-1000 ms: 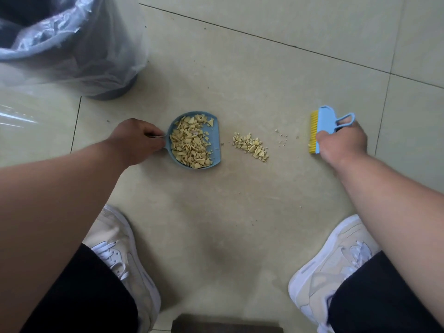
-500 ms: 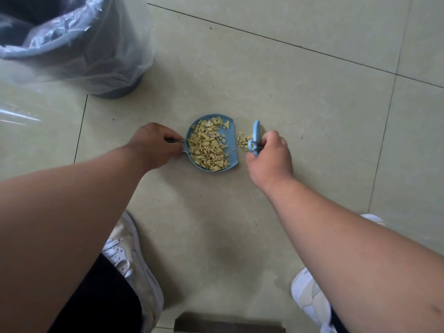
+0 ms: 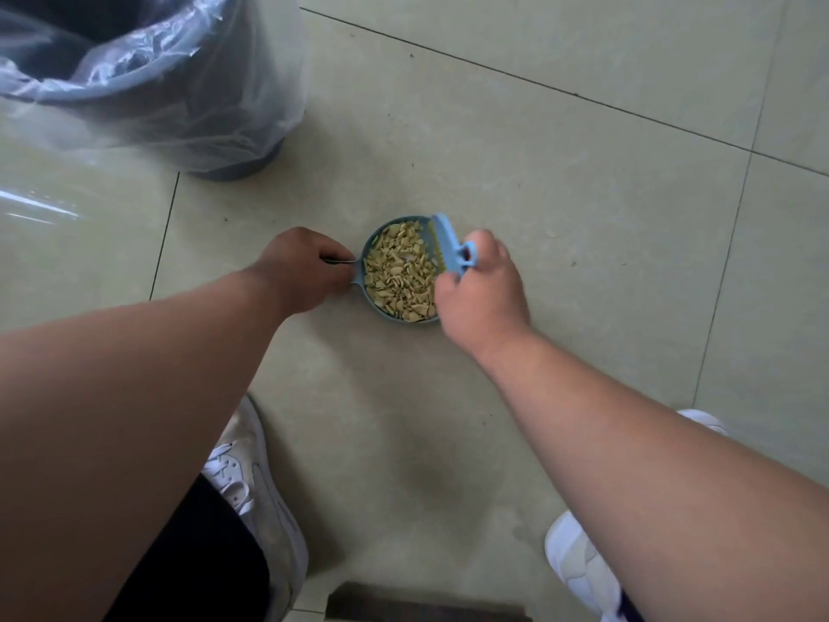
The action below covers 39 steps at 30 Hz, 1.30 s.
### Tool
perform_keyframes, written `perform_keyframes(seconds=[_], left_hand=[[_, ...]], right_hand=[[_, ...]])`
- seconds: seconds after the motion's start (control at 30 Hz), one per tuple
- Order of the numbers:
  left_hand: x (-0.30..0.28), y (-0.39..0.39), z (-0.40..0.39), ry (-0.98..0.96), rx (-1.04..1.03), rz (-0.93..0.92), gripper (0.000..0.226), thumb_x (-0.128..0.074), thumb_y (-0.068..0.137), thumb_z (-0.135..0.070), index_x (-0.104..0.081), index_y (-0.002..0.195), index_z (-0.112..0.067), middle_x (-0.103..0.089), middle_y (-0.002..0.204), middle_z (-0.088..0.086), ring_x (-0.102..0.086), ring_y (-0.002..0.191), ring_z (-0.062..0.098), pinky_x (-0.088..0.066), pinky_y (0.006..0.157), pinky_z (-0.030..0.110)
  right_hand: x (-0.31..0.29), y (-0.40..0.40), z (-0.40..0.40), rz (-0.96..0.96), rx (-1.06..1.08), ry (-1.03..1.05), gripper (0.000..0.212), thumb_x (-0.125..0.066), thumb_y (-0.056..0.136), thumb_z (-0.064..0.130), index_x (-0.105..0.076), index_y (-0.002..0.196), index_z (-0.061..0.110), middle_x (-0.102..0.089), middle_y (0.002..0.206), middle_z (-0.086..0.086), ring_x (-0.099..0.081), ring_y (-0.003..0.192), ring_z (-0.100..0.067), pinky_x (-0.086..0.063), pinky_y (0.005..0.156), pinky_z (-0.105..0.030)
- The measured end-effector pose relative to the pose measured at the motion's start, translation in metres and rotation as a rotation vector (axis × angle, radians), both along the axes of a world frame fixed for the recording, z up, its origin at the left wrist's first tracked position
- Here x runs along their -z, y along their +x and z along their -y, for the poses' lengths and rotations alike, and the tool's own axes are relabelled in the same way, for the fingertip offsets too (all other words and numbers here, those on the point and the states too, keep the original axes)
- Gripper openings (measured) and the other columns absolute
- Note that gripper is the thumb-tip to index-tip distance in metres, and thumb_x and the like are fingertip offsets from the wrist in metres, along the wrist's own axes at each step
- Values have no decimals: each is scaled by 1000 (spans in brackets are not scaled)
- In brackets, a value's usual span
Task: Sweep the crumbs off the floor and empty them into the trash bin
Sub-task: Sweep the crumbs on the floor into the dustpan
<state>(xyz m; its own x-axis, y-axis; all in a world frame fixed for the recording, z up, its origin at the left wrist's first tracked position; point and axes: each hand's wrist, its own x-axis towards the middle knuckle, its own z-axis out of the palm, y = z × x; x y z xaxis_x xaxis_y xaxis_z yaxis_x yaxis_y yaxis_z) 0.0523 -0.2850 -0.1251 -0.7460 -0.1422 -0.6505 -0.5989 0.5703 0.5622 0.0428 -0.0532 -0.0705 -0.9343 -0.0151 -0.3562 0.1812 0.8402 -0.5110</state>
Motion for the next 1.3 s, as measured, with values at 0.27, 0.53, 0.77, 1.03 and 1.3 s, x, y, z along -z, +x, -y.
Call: perform_keyframes(seconds=[0.27,0.53,0.77,1.03,1.3], left_hand=[[-2,-3,18,-27,-19,-30,16,-86,87,-27,-88,102,-19,-70,60,-17,-59,60,5,-49,65,23],[-4,-1,23,-80,57,-21,18,-86,87,-25,-88,104,-21,-79,89,-1,-73,89,24,-54,73,28],[-1,-1,16,-98,99,-13,17,-84,88,-29,-88,104,-24,-74,80,-12,-63,70,4,-45,62,19],[-4,-1,11,-87,78,-12,16,-84,87,-27,-88,102,-23,-69,67,-16,-58,55,4,-48,63,22],[-6,1,23,-97,41,5,19,-84,86,-25,-88,104,-18,-77,82,-1,-66,75,20,-57,71,32]], right_hand=[[4,-31,-96,-33,222,174,17,-55,85,8,-50,101,10,-60,113,-21,-49,88,-32,-29,71,-29],[20,-2,-75,76,101,141,18,-62,87,17,-48,97,15,-60,109,-18,-55,90,-32,-34,72,-28],[21,19,-9,114,-30,48,34,-67,87,25,-53,114,10,-57,117,-13,-60,100,-33,-50,84,-38],[14,25,20,150,-159,3,34,-68,88,25,-50,114,12,-54,119,-9,-61,96,-30,-54,82,-41],[3,-3,-34,-60,112,37,25,-53,89,8,-51,113,4,-56,115,-21,-44,84,-25,-25,70,-25]])
